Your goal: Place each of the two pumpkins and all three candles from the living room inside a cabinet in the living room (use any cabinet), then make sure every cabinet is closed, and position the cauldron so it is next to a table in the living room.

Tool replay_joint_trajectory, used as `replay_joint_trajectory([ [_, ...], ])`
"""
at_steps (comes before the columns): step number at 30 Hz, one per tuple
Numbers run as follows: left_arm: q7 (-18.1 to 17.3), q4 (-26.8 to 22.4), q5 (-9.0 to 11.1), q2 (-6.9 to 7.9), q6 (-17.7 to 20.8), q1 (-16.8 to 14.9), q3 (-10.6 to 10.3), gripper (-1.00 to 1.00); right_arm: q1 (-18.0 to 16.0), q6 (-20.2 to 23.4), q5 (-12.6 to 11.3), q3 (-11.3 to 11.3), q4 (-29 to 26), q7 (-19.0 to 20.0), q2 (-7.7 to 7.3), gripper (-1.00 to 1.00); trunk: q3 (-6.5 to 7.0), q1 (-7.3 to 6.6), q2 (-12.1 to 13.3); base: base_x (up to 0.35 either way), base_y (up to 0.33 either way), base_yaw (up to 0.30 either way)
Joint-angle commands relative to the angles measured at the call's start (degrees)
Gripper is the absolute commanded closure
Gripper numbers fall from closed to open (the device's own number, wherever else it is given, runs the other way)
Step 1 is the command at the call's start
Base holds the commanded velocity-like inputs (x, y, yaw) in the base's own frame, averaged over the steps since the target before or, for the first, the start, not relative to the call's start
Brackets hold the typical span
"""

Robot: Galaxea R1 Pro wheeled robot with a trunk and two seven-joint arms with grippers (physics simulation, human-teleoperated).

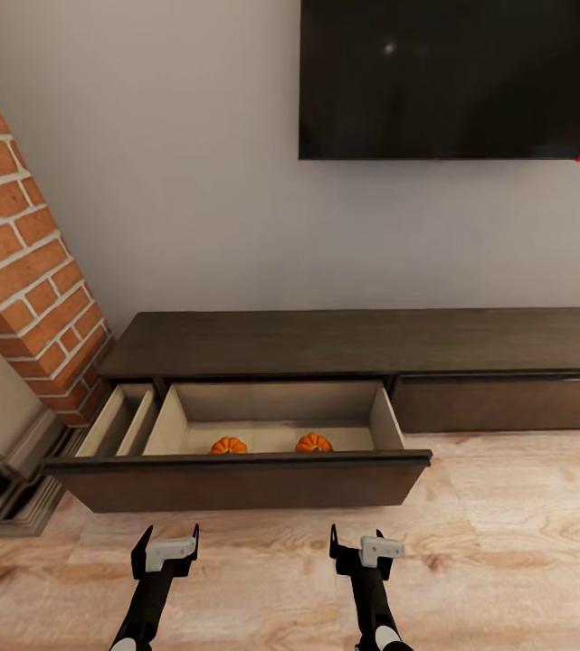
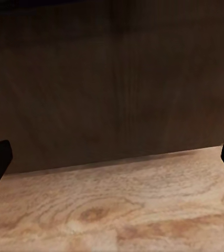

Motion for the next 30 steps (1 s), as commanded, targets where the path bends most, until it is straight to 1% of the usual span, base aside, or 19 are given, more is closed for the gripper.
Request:
replay_joint_trajectory([
  [1,0.23,0.01,0.50,0.06,-0.17,-0.04,-0.49,-1.00,-0.05,-0.20,-0.47,0.49,0.04,-0.28,-0.03,-1.00,-0.04,0.00,-0.02,0.076,0.000,0.000],
  [7,0.22,0.06,0.49,0.06,-0.19,-0.04,-0.49,-1.00,-0.04,-0.21,-0.49,0.50,0.04,-0.28,-0.03,-1.00,-0.04,0.00,-0.02,0.030,0.000,0.000],
  [13,0.04,0.15,0.49,0.12,-0.15,-0.04,-0.49,-1.00,-0.04,-0.20,-0.48,0.55,0.04,-0.28,-0.03,-1.00,-0.04,0.00,-0.02,0.122,0.000,0.000],
  [22,-0.37,0.64,0.41,0.14,-0.26,-0.04,-0.52,-1.00,-0.06,-0.20,-0.47,0.77,0.09,-0.21,-0.04,-1.00,-0.04,0.00,-0.02,0.021,0.000,0.000],
  [26,-0.52,4.80,0.64,0.09,-0.81,-0.04,-0.50,-1.00,-0.05,-0.16,-0.47,0.76,0.12,-0.20,-0.04,-1.00,-0.04,0.00,-0.02,0.002,0.000,0.000],
  [30,-0.56,6.69,0.78,0.07,-2.76,-0.04,-0.44,-1.00,-0.04,-0.15,-0.47,0.76,0.12,-0.20,-0.04,-1.00,-0.04,0.00,-0.02,0.000,0.000,0.000],
])
